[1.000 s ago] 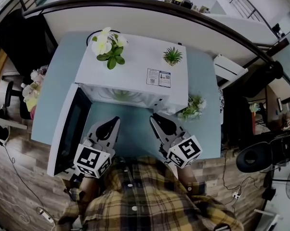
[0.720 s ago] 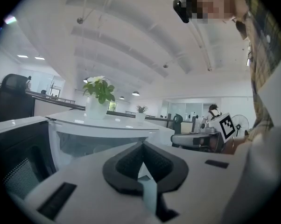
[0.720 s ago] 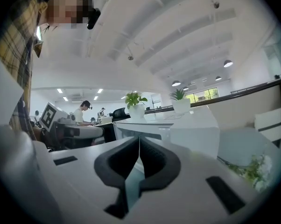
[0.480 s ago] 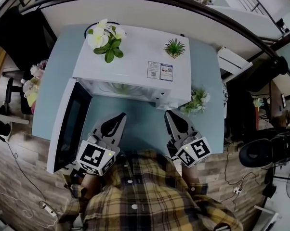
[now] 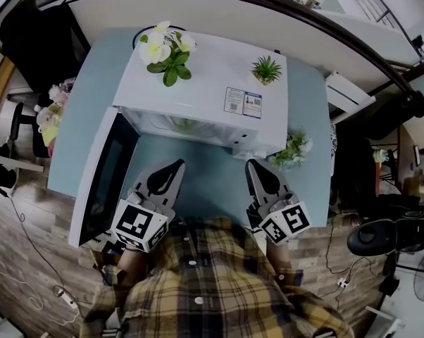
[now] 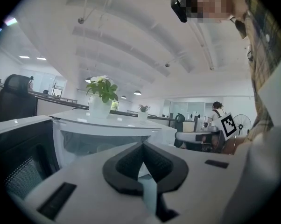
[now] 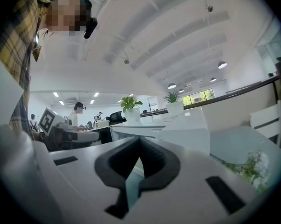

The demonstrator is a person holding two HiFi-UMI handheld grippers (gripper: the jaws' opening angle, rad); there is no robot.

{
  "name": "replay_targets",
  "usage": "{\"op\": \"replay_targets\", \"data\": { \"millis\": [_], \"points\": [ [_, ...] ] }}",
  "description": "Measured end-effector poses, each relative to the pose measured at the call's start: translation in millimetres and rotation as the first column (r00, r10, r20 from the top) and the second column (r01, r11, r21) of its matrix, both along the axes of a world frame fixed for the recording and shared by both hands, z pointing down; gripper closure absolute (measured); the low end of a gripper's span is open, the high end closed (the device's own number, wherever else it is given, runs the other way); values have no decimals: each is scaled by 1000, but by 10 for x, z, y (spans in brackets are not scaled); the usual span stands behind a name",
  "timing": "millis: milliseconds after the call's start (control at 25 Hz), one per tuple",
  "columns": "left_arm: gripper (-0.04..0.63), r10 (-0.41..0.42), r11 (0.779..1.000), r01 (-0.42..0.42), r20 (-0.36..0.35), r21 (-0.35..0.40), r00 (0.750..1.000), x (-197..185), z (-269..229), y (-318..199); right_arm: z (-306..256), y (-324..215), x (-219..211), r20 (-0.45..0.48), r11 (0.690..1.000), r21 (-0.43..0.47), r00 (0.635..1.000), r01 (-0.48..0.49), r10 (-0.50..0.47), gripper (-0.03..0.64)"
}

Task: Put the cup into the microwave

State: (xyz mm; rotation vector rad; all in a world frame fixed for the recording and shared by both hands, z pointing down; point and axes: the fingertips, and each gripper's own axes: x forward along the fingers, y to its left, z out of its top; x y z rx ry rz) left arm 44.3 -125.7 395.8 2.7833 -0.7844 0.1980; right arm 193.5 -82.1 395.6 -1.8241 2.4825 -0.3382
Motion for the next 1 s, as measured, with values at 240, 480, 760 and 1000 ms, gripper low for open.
{"op": "replay_targets", "data": {
  "millis": [240, 480, 760, 1000],
  "points": [
    [604, -10, 1000, 10, -9, -1, 1000, -25, -10, -11, -15, -15, -43, -2, 1000, 1, 1000, 9, -9, 614],
    [604, -18, 1000, 18, -16, -5, 1000, -44, 4, -2, -14, -32, -64, -4, 1000, -1, 1000, 15, -15, 614],
    [604, -34, 999, 34, -30, -6, 999, -79, 8, 5, -33, -36, -118, -23, 999, 2, 999, 35, -35, 614],
    [604, -47, 999, 46, -34, -7, 998, -125, 19, 9, -20, -33, -136, -15, 999, -6, 999, 33, -33, 614]
  ]
}}
